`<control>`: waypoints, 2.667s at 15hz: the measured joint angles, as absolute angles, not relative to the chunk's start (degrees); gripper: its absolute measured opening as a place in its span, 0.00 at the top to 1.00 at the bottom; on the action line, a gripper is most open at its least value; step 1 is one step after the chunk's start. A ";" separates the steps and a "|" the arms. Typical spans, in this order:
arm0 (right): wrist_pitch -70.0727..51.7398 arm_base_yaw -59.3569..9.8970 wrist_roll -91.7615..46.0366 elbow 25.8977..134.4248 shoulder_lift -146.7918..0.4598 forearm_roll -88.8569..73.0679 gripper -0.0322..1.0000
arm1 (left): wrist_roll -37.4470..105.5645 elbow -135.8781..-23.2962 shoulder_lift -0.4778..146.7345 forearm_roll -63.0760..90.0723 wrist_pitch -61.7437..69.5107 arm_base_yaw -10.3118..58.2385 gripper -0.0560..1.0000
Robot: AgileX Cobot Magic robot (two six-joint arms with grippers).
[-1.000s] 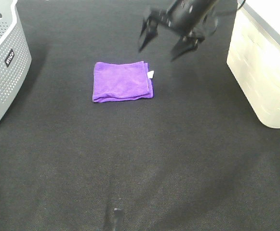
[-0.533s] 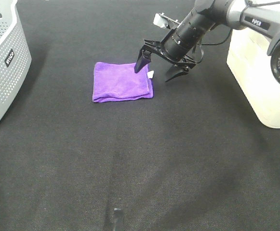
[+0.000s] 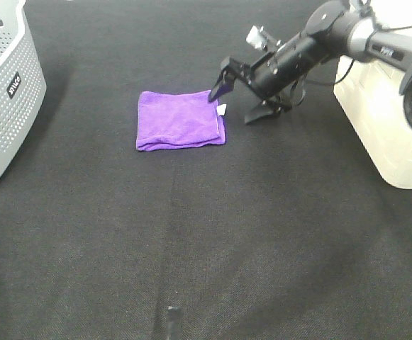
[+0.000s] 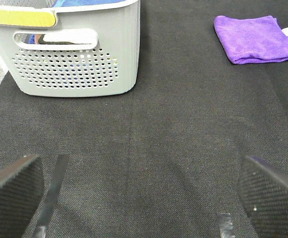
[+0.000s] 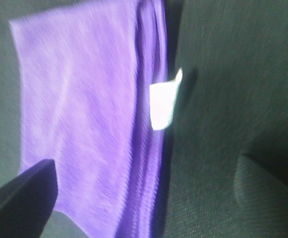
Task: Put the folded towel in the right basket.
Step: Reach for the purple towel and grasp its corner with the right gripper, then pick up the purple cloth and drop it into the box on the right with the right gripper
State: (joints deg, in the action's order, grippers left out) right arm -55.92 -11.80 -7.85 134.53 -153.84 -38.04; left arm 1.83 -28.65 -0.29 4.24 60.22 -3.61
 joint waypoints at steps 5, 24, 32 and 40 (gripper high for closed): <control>-57.18 -11.80 -8.71 135.10 -154.64 -38.96 0.09 | 1.83 -28.65 -0.29 4.24 60.22 -3.61 0.01; -49.22 -23.61 -4.41 139.40 -158.42 -35.98 0.88 | 1.83 -28.65 -0.29 4.07 60.22 -3.61 0.01; -68.98 -14.32 -2.41 159.51 -139.92 -24.69 0.88 | 1.95 -28.65 -0.29 3.61 60.22 -3.61 0.01; -69.39 1.32 -1.89 151.20 -125.31 -6.99 0.88 | 1.95 -28.65 -0.29 3.61 60.22 -3.61 0.01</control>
State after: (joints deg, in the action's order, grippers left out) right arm -69.39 1.32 -1.89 151.20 -125.31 -6.99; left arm 1.95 -28.65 -0.29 3.61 60.22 -3.61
